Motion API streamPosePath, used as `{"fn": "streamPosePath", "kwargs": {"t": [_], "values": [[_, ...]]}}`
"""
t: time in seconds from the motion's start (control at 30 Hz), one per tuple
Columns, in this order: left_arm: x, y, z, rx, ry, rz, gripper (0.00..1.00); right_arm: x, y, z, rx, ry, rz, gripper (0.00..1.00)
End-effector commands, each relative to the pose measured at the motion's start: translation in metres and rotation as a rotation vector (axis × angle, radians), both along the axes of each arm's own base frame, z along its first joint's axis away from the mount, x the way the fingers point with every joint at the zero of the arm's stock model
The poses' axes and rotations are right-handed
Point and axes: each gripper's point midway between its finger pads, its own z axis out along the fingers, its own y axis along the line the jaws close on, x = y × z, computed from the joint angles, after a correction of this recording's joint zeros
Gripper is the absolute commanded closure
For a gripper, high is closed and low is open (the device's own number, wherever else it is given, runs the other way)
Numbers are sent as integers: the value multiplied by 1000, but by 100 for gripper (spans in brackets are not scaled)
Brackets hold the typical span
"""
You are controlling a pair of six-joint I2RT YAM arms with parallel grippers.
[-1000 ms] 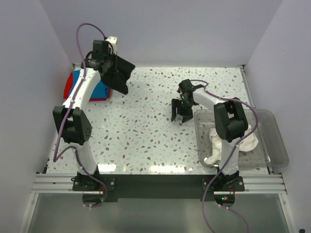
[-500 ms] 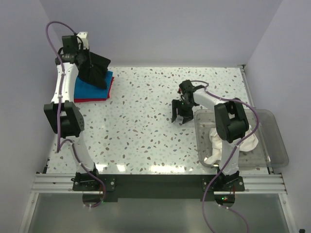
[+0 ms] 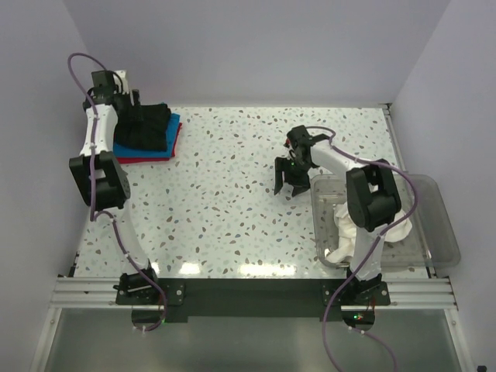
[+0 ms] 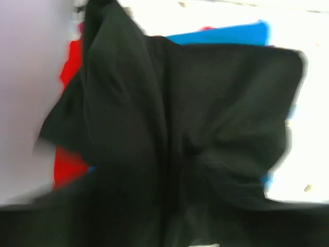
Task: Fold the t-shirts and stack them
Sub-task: Neatly place the folded tshirt to the corner
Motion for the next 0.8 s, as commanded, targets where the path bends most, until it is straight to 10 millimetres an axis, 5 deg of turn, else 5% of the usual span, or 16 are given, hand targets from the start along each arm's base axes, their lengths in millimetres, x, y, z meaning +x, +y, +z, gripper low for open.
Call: {"fn": "streamPosePath", "kwargs": {"t": [0.0, 0.03, 0.13, 0.23, 0.4, 0.6, 0.77], "values": [[6, 43, 26, 130, -46, 180, 11, 8, 5, 41, 45, -79, 2, 32], [2, 57, 35, 180, -50, 248, 0, 8, 5, 43, 48, -84, 1, 32], [-8, 65, 63, 205, -91, 324, 0, 13, 7, 55, 68, -123, -1, 31], [-20, 60, 89, 196, -134, 337, 0, 19, 11, 64, 92, -160, 3, 30], [-46, 46, 106, 160, -149, 334, 0, 29, 15, 82, 117, -239, 0, 28], [-70, -8, 99, 99, -137, 211, 0, 42, 14, 101, 131, -344, 5, 22], [-85, -92, 97, 52, -148, 53, 0, 48, 14, 106, 123, -387, 19, 20]]}}
